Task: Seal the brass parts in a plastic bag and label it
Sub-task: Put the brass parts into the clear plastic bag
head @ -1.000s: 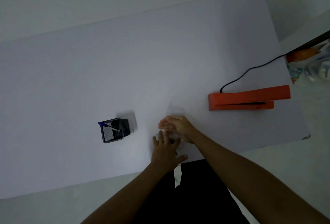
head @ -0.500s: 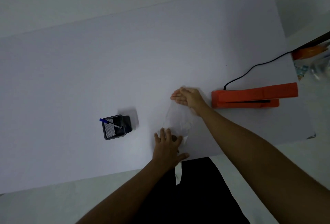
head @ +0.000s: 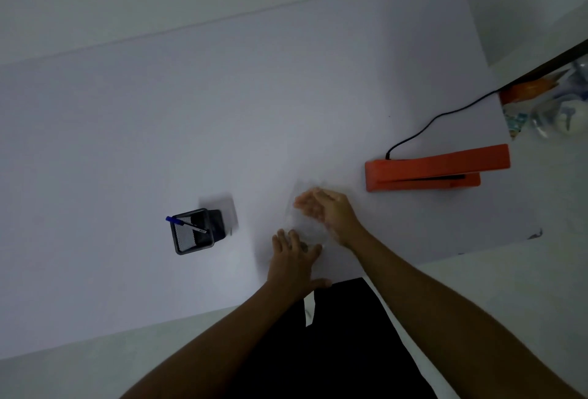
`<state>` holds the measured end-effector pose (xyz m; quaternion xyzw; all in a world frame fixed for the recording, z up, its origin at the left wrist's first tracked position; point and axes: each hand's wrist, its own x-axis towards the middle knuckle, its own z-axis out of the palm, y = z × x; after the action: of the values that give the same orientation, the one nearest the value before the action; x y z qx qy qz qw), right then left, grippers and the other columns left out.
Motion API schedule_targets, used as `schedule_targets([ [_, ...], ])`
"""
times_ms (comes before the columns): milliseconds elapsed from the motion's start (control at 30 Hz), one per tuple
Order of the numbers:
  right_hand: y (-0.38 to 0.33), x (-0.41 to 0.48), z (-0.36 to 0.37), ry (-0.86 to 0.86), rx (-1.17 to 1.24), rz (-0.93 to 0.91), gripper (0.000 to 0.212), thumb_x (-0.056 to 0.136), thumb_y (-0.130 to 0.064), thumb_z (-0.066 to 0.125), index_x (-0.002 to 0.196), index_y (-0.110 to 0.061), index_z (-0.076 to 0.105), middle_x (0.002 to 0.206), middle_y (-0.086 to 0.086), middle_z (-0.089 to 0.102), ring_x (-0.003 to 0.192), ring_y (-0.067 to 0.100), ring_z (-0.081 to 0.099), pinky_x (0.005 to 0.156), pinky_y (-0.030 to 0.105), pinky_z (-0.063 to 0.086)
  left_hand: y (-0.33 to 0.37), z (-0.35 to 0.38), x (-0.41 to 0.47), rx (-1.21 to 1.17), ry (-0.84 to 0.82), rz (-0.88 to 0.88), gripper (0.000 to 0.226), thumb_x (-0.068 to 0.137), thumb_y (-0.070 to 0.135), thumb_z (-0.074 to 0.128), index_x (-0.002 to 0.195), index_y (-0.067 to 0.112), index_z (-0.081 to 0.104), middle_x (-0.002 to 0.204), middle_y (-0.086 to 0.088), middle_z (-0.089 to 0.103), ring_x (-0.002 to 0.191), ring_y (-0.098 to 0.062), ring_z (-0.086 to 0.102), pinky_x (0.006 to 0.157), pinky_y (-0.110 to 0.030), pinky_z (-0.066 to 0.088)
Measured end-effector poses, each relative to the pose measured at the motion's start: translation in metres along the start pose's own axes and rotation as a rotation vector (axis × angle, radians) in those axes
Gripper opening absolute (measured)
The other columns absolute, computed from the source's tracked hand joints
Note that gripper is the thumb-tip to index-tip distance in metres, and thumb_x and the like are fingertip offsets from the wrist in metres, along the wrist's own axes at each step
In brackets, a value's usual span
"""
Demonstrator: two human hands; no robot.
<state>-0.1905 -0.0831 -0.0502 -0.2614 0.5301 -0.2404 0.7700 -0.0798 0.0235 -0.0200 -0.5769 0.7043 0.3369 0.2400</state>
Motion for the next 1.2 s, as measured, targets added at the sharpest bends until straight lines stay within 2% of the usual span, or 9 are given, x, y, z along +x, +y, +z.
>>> schedule_targets([
  [167, 0.039, -0.029, 0.000, 0.020, 0.038, 0.086, 0.036, 0.102, -0.020, 0.044, 0.100, 0.005, 0.069, 0.104, 0.023, 0.072, 0.102, 0.035, 0.069, 0.090, 0.039, 0.057, 0.004, -0.007, 0.001, 0.048, -0.020, 0.003, 0.099, 0.076, 0.082, 0.041, 0.153, 0.029, 0.009, 0.153, -0.037, 0.009, 0.139, -0.058, 0.012, 0.115, -0.063, 0.007],
  [233, 0.041, -0.026, -0.004, 0.020, 0.014, 0.096, 0.037, 0.103, -0.020, 0.044, 0.104, 0.009, 0.067, 0.106, 0.023, 0.072, 0.102, 0.034, 0.070, 0.088, 0.034, 0.057, 0.004, -0.007, 0.002, 0.050, -0.024, 0.000, 0.099, 0.075, 0.083, 0.040, 0.153, 0.029, 0.011, 0.152, -0.037, 0.013, 0.138, -0.057, 0.014, 0.115, -0.063, 0.008],
  [333, 0.036, -0.013, -0.011, -0.012, -0.040, 0.107, 0.038, 0.103, -0.021, 0.043, 0.105, 0.009, 0.066, 0.105, 0.022, 0.072, 0.100, 0.031, 0.071, 0.091, 0.039, 0.056, 0.004, -0.010, 0.002, 0.071, -0.043, 0.010, 0.096, 0.075, 0.084, 0.038, 0.152, 0.031, 0.017, 0.151, -0.037, 0.017, 0.138, -0.056, 0.017, 0.114, -0.062, 0.011],
  [467, 0.010, 0.007, -0.021, 0.041, -0.066, 0.026, 0.036, 0.103, -0.019, 0.043, 0.107, 0.007, 0.066, 0.107, 0.022, 0.072, 0.101, 0.031, 0.071, 0.091, 0.038, 0.055, 0.003, -0.018, 0.006, 0.081, -0.050, 0.022, 0.091, 0.074, 0.085, 0.036, 0.148, 0.033, 0.028, 0.148, -0.038, 0.022, 0.135, -0.052, 0.024, 0.111, -0.061, 0.016],
  [600, -0.012, 0.026, -0.029, 0.067, -0.064, -0.006, 0.039, 0.103, -0.021, 0.042, 0.108, 0.012, 0.063, 0.104, 0.020, 0.072, 0.095, 0.027, 0.072, 0.085, 0.033, 0.057, 0.003, -0.018, 0.007, 0.078, -0.068, 0.019, 0.091, 0.071, 0.087, 0.034, 0.146, 0.035, 0.029, 0.147, -0.037, 0.022, 0.134, -0.053, 0.023, 0.110, -0.062, 0.015],
  [900, -0.053, 0.068, -0.044, 0.191, 0.004, -0.131, 0.030, 0.104, -0.019, 0.040, 0.101, 0.000, 0.064, 0.099, 0.014, 0.070, 0.084, 0.014, 0.073, 0.078, 0.024, 0.056, 0.006, -0.019, 0.007, 0.092, -0.078, 0.008, 0.093, 0.069, 0.089, 0.034, 0.144, 0.034, 0.032, 0.145, -0.036, 0.025, 0.132, -0.055, 0.025, 0.109, -0.063, 0.017],
  [1033, -0.054, 0.062, -0.030, 0.244, -0.025, -0.206, 0.030, 0.103, -0.016, 0.041, 0.103, 0.003, 0.065, 0.104, 0.019, 0.069, 0.089, 0.020, 0.070, 0.082, 0.027, 0.051, 0.005, -0.017, 0.006, 0.084, -0.090, 0.002, 0.095, 0.068, 0.090, 0.034, 0.144, 0.034, 0.032, 0.146, -0.037, 0.025, 0.133, -0.056, 0.024, 0.109, -0.064, 0.016],
  [1133, -0.045, 0.037, -0.024, 0.168, 0.032, -0.185, 0.032, 0.103, -0.019, 0.043, 0.100, 0.002, 0.067, 0.101, 0.018, 0.071, 0.092, 0.024, 0.071, 0.079, 0.026, 0.055, 0.005, -0.019, 0.005, 0.079, -0.100, 0.003, 0.095, 0.068, 0.090, 0.034, 0.145, 0.034, 0.031, 0.147, -0.037, 0.023, 0.134, -0.055, 0.022, 0.109, -0.064, 0.015],
  [1200, -0.030, 0.017, -0.023, 0.082, 0.033, -0.094, 0.033, 0.102, -0.019, 0.044, 0.100, 0.004, 0.068, 0.101, 0.020, 0.072, 0.094, 0.029, 0.071, 0.080, 0.030, 0.057, 0.005, -0.019, 0.004, 0.074, -0.091, 0.006, 0.094, 0.069, 0.090, 0.035, 0.145, 0.034, 0.031, 0.147, -0.037, 0.023, 0.134, -0.055, 0.023, 0.109, -0.064, 0.015],
])
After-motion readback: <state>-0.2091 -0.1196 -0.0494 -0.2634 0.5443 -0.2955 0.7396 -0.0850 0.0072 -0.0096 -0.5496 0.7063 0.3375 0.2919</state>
